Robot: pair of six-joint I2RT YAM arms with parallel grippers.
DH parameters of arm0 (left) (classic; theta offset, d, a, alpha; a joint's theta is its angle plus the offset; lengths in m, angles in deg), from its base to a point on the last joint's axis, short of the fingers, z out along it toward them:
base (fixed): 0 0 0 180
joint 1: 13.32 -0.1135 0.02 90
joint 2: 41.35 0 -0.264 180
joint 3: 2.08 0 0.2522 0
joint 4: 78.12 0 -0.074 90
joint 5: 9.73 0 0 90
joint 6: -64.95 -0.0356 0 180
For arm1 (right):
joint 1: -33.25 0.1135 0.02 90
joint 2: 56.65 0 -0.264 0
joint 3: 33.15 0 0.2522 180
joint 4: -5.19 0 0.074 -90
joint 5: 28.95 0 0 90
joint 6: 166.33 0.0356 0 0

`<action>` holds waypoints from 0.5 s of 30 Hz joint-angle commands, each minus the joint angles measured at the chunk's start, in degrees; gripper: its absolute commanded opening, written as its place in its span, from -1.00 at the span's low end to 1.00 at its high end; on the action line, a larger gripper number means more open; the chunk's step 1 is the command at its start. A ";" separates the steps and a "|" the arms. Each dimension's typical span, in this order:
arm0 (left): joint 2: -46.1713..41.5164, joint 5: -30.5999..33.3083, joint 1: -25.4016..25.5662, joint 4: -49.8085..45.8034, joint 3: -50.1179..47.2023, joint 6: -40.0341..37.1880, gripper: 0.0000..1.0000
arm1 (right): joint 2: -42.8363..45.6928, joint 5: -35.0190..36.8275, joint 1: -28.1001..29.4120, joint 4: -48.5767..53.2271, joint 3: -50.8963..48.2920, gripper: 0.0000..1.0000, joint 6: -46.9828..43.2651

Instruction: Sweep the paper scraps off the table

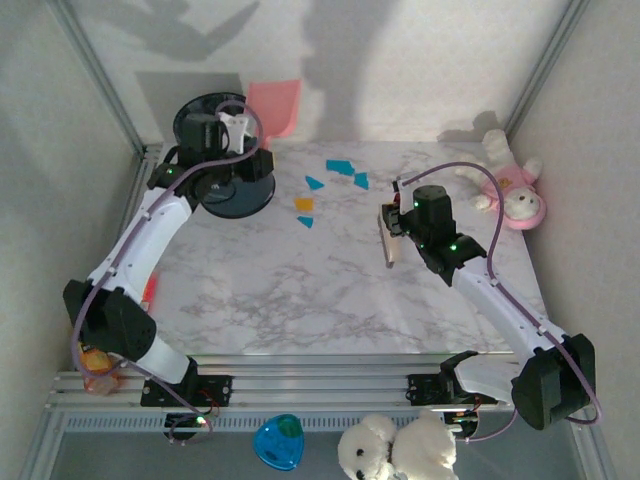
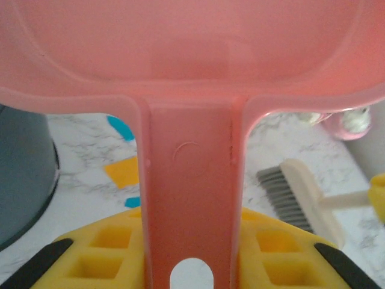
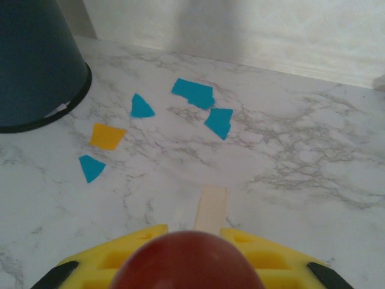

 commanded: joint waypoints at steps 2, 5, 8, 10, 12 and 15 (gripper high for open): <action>-5.58 4.71 0.37 -2.15 -4.12 -9.83 -0.76 | -1.63 -4.46 -0.90 -5.44 0.65 -1.00 3.58; -8.42 4.79 0.44 -3.11 -7.51 -13.36 -0.76 | -3.01 -6.22 -1.21 -7.41 1.19 -1.00 5.29; -11.05 5.18 0.50 -3.90 -10.52 -16.02 -0.75 | -5.16 -8.33 -1.48 -9.83 2.27 -1.00 7.56; -12.85 5.83 0.44 -3.55 -12.78 -17.39 -0.74 | -7.20 -9.81 -1.62 -11.82 3.53 -1.00 9.34; -14.70 7.16 0.44 -2.17 -15.45 -17.62 -0.74 | -9.38 -11.09 -1.63 -13.58 4.93 -1.00 11.11; -17.36 7.16 0.42 -0.49 -19.66 -18.45 -0.74 | -13.25 -12.45 -1.61 -16.47 7.10 -1.00 13.75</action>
